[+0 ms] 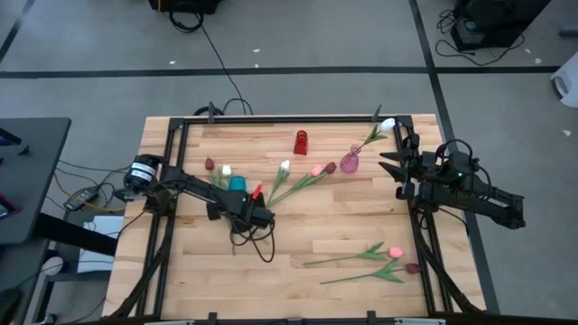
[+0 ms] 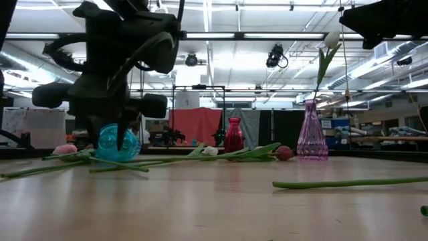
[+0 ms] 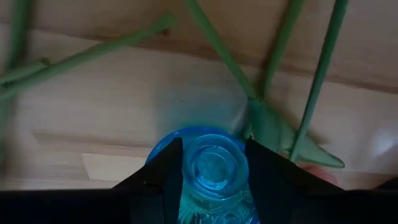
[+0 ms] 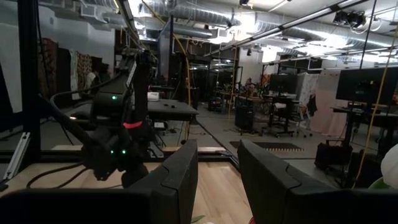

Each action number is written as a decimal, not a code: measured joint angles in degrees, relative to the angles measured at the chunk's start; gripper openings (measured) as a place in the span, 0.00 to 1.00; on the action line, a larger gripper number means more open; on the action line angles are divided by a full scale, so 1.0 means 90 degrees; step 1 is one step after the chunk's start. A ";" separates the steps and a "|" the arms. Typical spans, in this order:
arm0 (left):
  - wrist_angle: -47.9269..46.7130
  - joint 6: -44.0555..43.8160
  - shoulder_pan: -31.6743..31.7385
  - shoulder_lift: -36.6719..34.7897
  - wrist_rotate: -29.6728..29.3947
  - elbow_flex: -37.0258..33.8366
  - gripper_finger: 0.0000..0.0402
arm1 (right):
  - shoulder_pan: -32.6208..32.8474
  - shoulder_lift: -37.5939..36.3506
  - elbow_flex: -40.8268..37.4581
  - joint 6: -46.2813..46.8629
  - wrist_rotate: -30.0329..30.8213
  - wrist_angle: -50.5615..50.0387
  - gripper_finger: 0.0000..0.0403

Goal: Sort flowers into vase by color
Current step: Adjust the blue vase

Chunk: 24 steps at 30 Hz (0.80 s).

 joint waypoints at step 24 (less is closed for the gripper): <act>0.2048 -0.2665 0.2643 -0.1644 0.2480 0.0932 0.37 | 0.0000 0.0000 0.0000 0.0002 -0.0020 0.0000 0.32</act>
